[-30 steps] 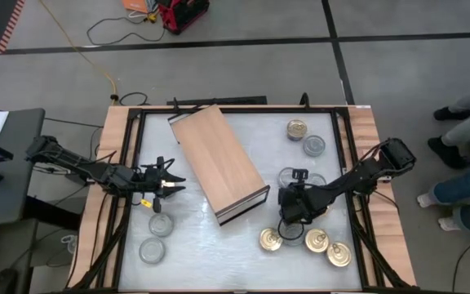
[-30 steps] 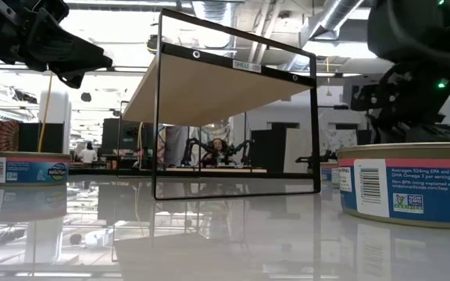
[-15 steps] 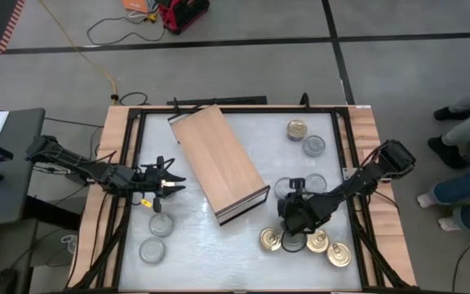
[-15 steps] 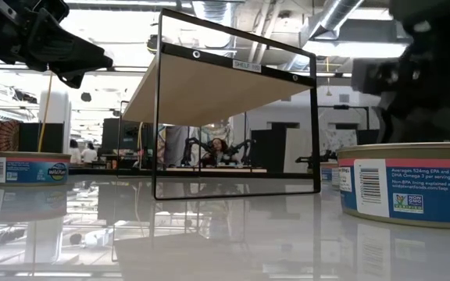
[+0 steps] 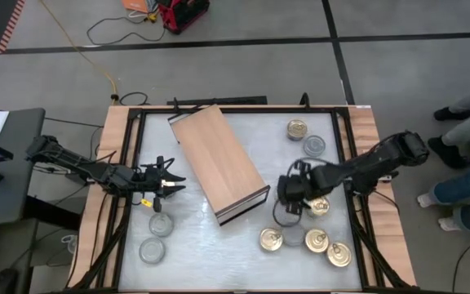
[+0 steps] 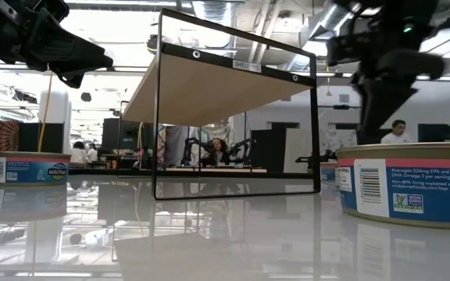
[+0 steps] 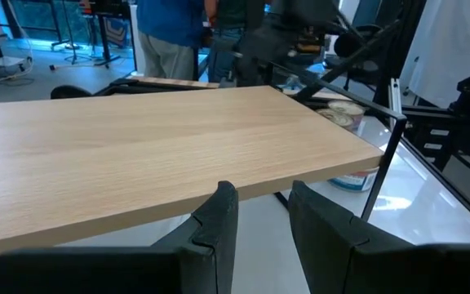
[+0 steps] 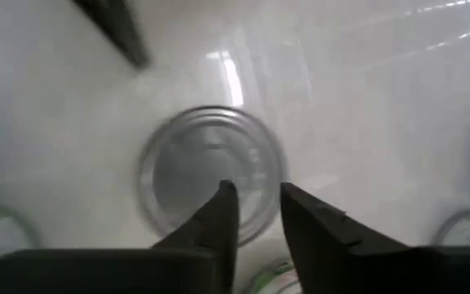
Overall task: Stack canned seafood by type on shelf
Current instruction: Put the green tuna can on the shelf
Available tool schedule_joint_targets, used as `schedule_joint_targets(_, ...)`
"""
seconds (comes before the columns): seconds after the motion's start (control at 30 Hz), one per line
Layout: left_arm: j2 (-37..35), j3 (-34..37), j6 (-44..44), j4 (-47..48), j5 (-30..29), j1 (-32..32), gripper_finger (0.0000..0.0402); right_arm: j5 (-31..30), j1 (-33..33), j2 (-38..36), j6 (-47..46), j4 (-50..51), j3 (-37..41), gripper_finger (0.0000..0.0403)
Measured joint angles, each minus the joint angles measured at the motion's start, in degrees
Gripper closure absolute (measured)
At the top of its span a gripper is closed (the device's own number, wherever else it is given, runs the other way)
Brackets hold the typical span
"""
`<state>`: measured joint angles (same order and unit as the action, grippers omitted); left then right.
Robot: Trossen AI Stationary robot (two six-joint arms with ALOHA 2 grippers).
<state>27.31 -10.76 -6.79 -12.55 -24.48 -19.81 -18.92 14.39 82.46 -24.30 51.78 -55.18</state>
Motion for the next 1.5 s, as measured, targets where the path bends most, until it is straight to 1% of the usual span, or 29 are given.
schedule_joint_targets(0.1, 0.02, 0.0, -0.04, 0.01, 0.08, 0.0, 0.0299, 1.44, -4.3, -0.68, 5.28, -2.77, 2.21, 0.024)
schedule_joint_targets(0.13, 0.02, 0.0, -0.04, 0.01, 0.08, 0.0, 0.0299, 3.28, -5.87, -0.69, 6.87, -4.34, 3.1, 0.0233)
schedule_joint_targets(0.23, 0.02, 0.0, 0.02, 0.02, 0.08, 0.0, 0.0299, 8.2, -10.48, -0.69, 10.03, -7.94, 5.43, 0.0228)
schedule_joint_targets(0.4, 0.02, 0.0, 0.04, 0.02, 0.08, 0.0, 0.0299, 13.14, -16.1, -0.7, 13.91, -10.87, 7.15, 0.0249)
schedule_joint_targets(0.53, 0.01, 0.0, 0.07, 0.02, 0.08, 0.0, 0.0299, 18.77, -19.08, -0.71, 15.92, -11.86, 7.24, 0.0276)
schedule_joint_targets(0.6, 0.0, 0.0, 0.07, 0.03, 0.08, 0.0, 0.0299, 20.2, -20.08, -0.67, 16.31, -12.03, 7.24, 0.0288)
schedule_joint_targets(0.73, 0.0, 0.0, 0.07, 0.08, 0.1, 0.0, 0.0299, 20.73, -20.91, -0.62, 17.17, -12.57, 7.98, 0.0301)
schedule_joint_targets(0.8, 0.0, 0.0, 0.07, 0.21, 0.1, 0.0, 0.0299, 21.17, -20.92, -0.62, 17.25, -13.77, 8.79, 0.0303)
schedule_joint_targets(0.9, 0.01, 0.0, 0.09, 0.21, 0.12, -0.01, 0.0299, 23.4, -20.88, -0.62, 16.99, -15.74, 10.52, 0.0303)
schedule_joint_targets(1.07, 0.0, 0.0, 0.78, 0.21, 0.12, 0.0, 0.0299, 23.61, -20.99, -0.73, 16.82, -16.82, 12.28, 0.0306)
schedule_joint_targets(1.17, 0.02, 0.0, 0.92, 0.19, 0.12, 0.0, 0.0299, 23.58, -21.79, -0.72, 16.82, -16.87, 12.31, 0.0323)
schedule_joint_targets(1.33, 0.0, 0.0, 0.68, 0.14, 0.14, 0.0, 0.0298, 23.67, -25.19, -0.66, 16.66, -15.26, 12.37, 0.0385)
schedule_joint_targets(1.4, 0.02, 0.0, 0.68, 0.14, 0.14, 0.0, 0.0298, 23.45, -26.96, -0.66, 16.63, -14.54, 12.37, 0.039)
schedule_joint_targets(1.5, 0.0, 0.0, 0.64, 0.14, 0.14, 0.0, 0.0298, 21.88, -29.41, -0.64, 16.57, -13.58, 12.37, 0.0377)
